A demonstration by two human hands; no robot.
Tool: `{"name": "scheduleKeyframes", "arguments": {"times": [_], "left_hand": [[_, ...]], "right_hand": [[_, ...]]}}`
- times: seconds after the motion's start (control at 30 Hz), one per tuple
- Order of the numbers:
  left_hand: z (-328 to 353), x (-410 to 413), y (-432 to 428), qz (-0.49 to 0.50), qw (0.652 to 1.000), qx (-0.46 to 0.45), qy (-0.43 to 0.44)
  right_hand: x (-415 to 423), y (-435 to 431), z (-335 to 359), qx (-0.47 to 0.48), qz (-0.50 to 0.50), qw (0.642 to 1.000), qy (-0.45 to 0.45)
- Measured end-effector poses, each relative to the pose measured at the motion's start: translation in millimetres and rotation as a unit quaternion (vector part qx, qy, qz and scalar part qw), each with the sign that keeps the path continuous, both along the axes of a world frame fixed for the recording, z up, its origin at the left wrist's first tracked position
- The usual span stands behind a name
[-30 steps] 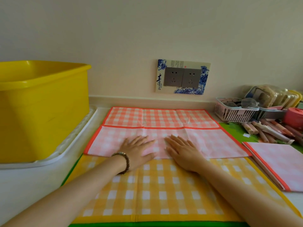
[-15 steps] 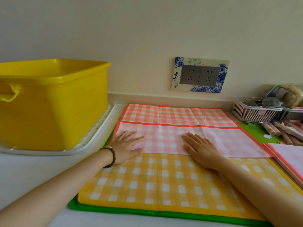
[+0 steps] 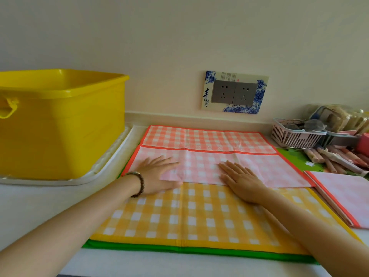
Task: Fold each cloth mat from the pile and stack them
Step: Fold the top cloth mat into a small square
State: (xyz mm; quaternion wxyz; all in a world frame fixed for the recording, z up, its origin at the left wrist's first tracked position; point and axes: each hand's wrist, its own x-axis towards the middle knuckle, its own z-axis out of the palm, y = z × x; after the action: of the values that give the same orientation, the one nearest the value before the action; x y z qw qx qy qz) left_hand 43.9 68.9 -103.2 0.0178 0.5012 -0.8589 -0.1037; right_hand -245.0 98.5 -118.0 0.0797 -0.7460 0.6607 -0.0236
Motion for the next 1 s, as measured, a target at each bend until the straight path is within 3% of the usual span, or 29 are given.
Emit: {"name": "scheduleKeyframes", "arguments": {"times": [0.17, 0.53, 0.7, 0.83, 1.0], "left_hand": [[7, -26, 4, -0.075, 0.994, -0.041, 0.066], [7, -29, 7, -0.081, 0.992, -0.091, 0.022], [5, -26, 7, -0.034, 0.99, -0.063, 0.125], [18, -22, 11, -0.042, 0.984, -0.021, 0.172], [41, -15, 15, -0.053, 0.985, 0.068, 0.151]], "right_hand": [[1, 1, 1, 0.001, 0.001, 1.0, -0.001], [-8, 3, 5, 0.016, 0.044, 0.998, -0.042], [-22, 19, 16, 0.015, 0.09, 0.994, -0.053], [-30, 31, 28, 0.013, 0.063, 0.993, -0.099], [-39, 47, 55, 0.095, 0.083, 0.987, -0.102]]}}
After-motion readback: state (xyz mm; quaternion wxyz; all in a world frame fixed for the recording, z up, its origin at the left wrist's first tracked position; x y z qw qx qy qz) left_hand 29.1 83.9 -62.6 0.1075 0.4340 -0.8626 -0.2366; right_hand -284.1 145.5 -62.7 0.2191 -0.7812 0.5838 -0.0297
